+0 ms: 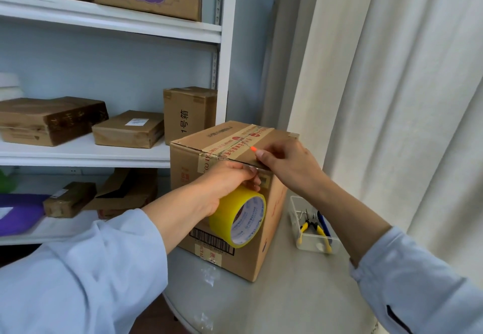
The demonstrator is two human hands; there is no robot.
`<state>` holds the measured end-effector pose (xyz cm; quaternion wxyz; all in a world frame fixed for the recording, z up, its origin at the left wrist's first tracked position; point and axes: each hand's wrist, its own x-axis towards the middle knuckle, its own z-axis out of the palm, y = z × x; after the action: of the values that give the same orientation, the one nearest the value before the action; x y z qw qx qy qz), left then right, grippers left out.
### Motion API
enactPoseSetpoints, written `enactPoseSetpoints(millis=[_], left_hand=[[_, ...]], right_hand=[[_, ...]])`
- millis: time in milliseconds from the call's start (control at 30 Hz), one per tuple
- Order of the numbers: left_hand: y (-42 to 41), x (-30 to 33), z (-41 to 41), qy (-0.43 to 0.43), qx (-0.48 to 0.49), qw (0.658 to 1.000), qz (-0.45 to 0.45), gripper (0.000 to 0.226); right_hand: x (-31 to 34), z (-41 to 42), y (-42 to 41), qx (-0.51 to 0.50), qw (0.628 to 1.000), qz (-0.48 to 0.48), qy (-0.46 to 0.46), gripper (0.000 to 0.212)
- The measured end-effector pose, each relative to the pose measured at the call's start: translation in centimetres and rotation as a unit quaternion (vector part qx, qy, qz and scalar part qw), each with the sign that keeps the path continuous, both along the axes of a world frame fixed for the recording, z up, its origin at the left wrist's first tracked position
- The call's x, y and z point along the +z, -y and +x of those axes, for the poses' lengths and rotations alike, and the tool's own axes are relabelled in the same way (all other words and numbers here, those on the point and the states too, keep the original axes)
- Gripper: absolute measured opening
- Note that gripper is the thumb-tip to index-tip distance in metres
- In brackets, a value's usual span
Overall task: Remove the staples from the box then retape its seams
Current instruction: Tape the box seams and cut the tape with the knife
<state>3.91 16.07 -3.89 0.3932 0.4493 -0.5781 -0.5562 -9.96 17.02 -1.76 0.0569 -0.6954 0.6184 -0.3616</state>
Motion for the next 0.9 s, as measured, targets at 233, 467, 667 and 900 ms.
enactPoseSetpoints(millis=[233, 467, 667, 900], left_hand=[[-0.2, -2.0, 2.0, 0.093, -0.015, 0.994, -0.054, 0.026], [0.9, 1.1, 4.8, 0.264, 0.024, 0.92, -0.288, 0.021], [1.5, 1.3, 6.6, 0.451, 0.094, 0.825, -0.326, 0.008], [2.6, -0.3, 7.3, 0.41, 0.01, 0.857, -0.31, 0.017]], right_hand=[[-0.4, -0.2, 0.0, 0.01, 1.0, -0.002, 0.021, 0.031], [-1.3, 0.0, -0.2, -0.009, 1.0, -0.024, 0.017, 0.024], [-1.9, 0.0, -0.6, -0.028, 0.998, -0.04, -0.031, 0.026], [-3.2, -0.1, -0.7, -0.049, 0.992, -0.083, -0.079, 0.03]])
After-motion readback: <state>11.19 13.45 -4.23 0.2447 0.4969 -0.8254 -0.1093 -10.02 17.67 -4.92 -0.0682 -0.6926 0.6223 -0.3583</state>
